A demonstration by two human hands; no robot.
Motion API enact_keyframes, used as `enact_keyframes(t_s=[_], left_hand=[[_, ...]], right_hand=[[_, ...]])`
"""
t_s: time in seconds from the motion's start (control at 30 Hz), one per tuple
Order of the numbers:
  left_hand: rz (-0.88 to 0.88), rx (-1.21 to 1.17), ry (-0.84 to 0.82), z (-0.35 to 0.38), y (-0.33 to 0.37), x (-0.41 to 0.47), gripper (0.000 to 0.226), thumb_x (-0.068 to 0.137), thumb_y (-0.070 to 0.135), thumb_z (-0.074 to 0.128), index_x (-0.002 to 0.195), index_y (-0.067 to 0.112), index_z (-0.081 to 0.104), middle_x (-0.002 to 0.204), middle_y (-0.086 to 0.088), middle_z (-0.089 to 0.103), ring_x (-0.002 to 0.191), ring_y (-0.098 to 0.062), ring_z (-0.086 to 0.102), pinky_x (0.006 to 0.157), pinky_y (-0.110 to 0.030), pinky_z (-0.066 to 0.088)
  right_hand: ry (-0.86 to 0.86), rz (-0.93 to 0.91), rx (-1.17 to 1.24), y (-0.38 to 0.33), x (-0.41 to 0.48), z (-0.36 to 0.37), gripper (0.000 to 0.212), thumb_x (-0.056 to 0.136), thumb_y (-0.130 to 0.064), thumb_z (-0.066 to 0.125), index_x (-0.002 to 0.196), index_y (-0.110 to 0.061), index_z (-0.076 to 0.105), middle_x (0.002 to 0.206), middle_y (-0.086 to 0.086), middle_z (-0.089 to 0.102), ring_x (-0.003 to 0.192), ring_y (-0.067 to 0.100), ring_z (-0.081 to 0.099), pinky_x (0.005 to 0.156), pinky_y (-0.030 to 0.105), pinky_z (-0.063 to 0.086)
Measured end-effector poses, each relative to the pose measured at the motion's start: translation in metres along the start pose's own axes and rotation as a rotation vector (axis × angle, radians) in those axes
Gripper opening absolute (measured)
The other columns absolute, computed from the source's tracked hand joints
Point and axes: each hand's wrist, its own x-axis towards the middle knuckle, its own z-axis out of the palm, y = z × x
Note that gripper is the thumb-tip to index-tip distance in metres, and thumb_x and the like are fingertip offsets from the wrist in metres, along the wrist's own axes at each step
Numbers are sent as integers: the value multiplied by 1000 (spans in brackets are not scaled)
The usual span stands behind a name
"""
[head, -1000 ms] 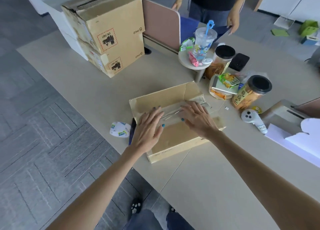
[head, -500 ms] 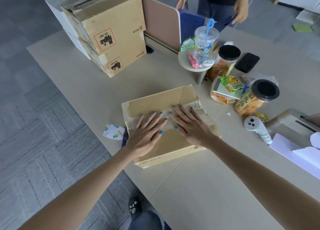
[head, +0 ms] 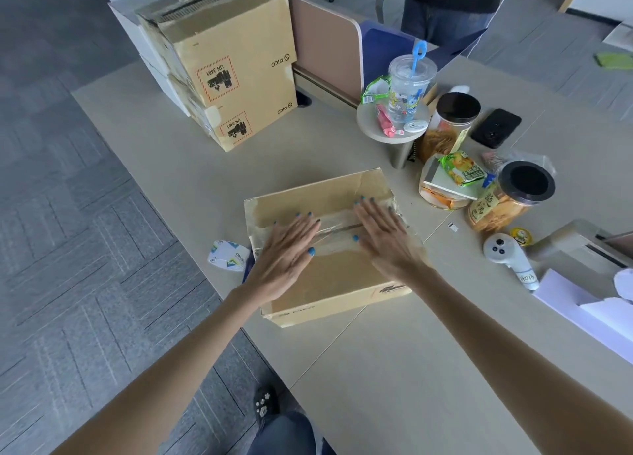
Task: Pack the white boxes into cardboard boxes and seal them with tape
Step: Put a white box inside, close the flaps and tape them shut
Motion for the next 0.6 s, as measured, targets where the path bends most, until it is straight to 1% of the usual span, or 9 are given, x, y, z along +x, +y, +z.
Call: enact_keyframes(t_s=[0.07,0.13,0.2,0.27,0.37,0.43,0.47,0.53,0.6], left_hand=[[-42,-9,108,-4,-2,-10,53,106,42,24,157,31,19,165,11,6,151,-6,-3,123,-41,-6],[-135,-8,171,-4,-11,-22,55,104,46,23,156,32,20,166,10,3,152,-8,-6,122,-40,-10],[-258,-27,177,1,-17,-34,61,100,53,18,157,32,15,165,11,-6,150,-6,-13,121,-37,-12],[-335,-66,140,9,-21,-42,66,97,56,15,157,30,7,164,11,-16,148,-3,-20,120,-33,-13],[-345,-127,132,20,-20,-43,62,105,44,26,158,23,1,162,7,-21,147,-4,-24,118,-20,-13],[-344,-156,144,23,-21,-42,61,107,32,34,158,21,1,163,6,-21,147,-5,-25,113,-11,-15],[-343,-162,151,23,-22,-42,62,107,30,36,158,21,1,163,6,-21,147,-5,-25,111,-9,-16],[-345,-190,140,22,-24,-41,63,107,32,37,158,23,1,162,8,-22,146,-4,-26,110,-7,-16],[-354,-219,99,19,-23,-37,65,106,34,38,158,26,-1,161,14,-24,145,-1,-27,110,-10,-14]], right_hand=[[52,113,41,12,-1,-8,63,104,-35,29,157,-14,6,163,2,-4,151,17,-5,121,33,-9],[40,204,77,23,-4,-13,65,104,-31,35,157,-14,2,163,4,-7,151,18,-6,122,35,-4],[-5,261,141,28,-7,-16,66,104,-30,37,157,-15,1,164,5,-7,152,19,-2,123,36,7],[-59,293,199,28,-11,-16,66,105,-31,35,157,-17,-1,165,2,-6,151,20,7,119,35,20],[-72,318,209,25,-13,-16,64,105,-35,32,157,-19,-2,165,-2,-4,147,27,23,109,37,33],[-71,330,210,24,-12,-17,64,105,-34,33,158,-19,0,165,-2,0,144,30,29,107,38,36],[-67,325,220,25,-11,-17,64,105,-33,35,158,-19,2,165,-2,1,143,31,31,107,38,35],[-59,339,281,27,-11,-19,64,104,-29,39,158,-20,6,165,-4,4,143,30,31,109,38,32],[-40,360,345,28,-15,-18,65,102,-25,42,158,-21,9,165,-5,7,144,28,30,109,37,31]])
